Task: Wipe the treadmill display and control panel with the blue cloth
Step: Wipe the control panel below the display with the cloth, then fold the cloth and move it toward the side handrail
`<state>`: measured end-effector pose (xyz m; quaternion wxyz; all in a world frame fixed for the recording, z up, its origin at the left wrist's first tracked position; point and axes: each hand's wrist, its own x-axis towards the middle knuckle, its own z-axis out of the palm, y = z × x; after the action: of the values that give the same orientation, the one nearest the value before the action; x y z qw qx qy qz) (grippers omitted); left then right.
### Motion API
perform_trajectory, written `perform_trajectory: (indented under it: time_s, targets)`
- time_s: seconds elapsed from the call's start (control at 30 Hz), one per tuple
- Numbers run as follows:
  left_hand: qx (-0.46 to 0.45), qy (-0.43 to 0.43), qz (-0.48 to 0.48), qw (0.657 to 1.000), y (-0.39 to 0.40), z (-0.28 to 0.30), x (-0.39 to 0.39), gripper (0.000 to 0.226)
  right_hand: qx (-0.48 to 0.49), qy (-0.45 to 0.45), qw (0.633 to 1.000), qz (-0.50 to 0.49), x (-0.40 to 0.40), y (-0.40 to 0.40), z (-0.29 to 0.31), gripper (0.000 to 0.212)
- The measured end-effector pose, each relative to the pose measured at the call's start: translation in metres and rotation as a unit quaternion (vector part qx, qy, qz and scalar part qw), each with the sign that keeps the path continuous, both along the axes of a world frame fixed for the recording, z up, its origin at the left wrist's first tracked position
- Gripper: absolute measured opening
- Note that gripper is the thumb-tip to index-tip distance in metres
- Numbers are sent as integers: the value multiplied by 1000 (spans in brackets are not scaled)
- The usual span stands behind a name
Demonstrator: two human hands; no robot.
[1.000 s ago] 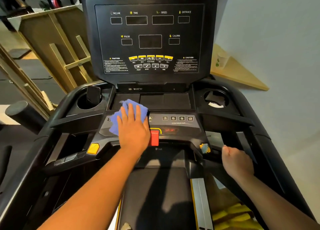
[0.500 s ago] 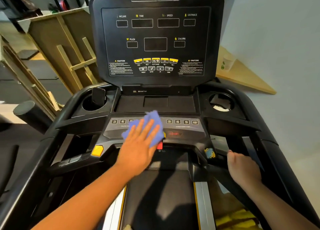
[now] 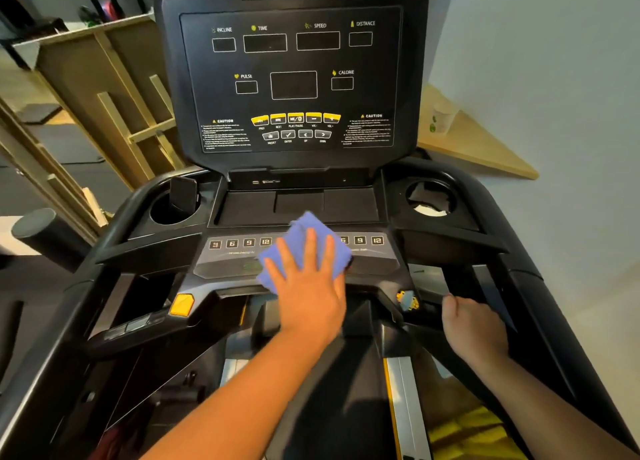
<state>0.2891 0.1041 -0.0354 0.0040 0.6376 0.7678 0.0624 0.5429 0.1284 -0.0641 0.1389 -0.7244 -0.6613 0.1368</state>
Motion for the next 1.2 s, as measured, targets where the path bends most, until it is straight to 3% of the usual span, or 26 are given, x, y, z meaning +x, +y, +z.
perform_trajectory:
  time_s: [0.1,0.17,0.23,0.3,0.37,0.43,0.5,0.57,0.63,0.73,0.8,0.9,0.97,1.07,1.2]
  targets:
    - [-52,35,-148,987,0,-4,55,67,-31,3,999,14,0,1,4,53]
    - [-78,15,-239,968,-5,0,76,65,-77,49,995,28,6,3,10,45]
    - [-89,-54,-275,956,-9,12,86,65,-106,205,973,11,15,4,19,36]
    - [-116,-186,-270,937,-12,36,92,63,-122,399,906,-68,20,-3,33,29]
    - [-152,-385,-226,882,-10,65,97,57,-156,532,821,-140,25,-11,47,46]
    - [-216,-542,-146,799,-3,87,100,46,-183,617,756,-118,30,-21,62,66]
    - [-238,-643,-82,723,2,99,102,35,-186,665,721,-61,34,-28,75,86]
    - [-234,-709,-33,664,6,100,107,30,-191,702,685,-15,38,-35,83,92]
    - [-238,-738,16,631,7,97,110,31,-193,706,681,-9,40,-42,90,82]
    - [-258,-783,96,558,6,86,108,40,-209,674,706,-54,46,-52,87,73]
    - [-265,-783,96,554,6,78,104,37,-209,663,714,-81,48,-58,82,52]
    - [-284,-725,12,627,8,73,97,27,-167,687,691,-150,48,-61,85,24]
    - [-293,-707,-35,643,12,72,92,28,-148,694,684,-170,52,-61,85,28]
    - [-293,-702,-68,646,18,72,89,30,-191,666,713,-109,55,-66,84,38]
    - [-308,-694,-83,646,19,65,84,43,-178,655,722,-137,53,-71,85,28]
